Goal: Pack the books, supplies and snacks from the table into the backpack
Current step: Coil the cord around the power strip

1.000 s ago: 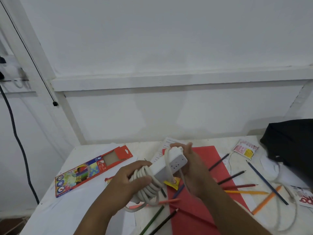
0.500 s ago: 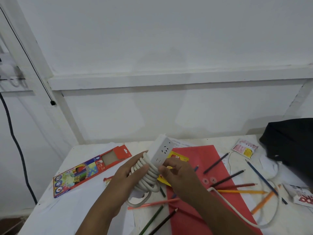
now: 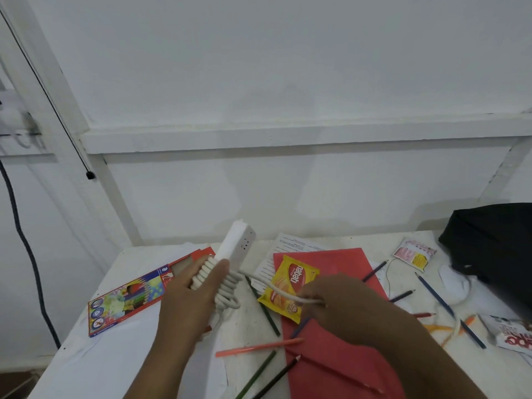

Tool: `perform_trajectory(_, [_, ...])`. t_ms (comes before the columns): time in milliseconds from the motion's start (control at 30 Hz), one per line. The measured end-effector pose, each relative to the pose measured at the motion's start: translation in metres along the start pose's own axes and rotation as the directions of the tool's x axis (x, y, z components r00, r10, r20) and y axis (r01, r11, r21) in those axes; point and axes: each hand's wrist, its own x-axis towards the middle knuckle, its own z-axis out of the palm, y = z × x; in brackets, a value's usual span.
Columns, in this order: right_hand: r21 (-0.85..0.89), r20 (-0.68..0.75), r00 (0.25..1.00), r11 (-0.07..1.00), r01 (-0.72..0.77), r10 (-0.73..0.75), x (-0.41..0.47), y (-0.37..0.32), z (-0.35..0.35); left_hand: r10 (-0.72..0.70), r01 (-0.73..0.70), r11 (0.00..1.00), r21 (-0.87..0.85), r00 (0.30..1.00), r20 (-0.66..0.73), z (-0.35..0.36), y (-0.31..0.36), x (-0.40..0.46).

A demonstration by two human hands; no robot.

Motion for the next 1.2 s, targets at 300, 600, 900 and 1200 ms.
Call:
perform_trajectory(300, [0.337,-0.587,0.802,0.866,0.368,-0.113,0.020,0.004,-0.031,0.178,-0.274,0.953,0.132,0.854,0.488,0.002,0.008,-0.015])
perform_trajectory(600, [0.937,-0.229,0.972,0.281,0.206,0.050,0.020,-0.009,0.010,0.221,-0.237,0.971,-0.040,0.816,0.535,0.005,0.011,-0.018])
perform_trajectory(900, [0.823,-0.267,0.963,0.525,0.215,0.024,0.013,-0.016,0.027,0.145,-0.099,0.985,-0.138,0.915,0.377,0.017,0.005,-0.017])
perform_trajectory(1200, [0.661,-0.287,0.958,0.721,0.207,-0.012,0.018,-0.010,0.036,0.119,-0.135,0.991,-0.005,0.850,0.514,0.016,0.003,-0.014])
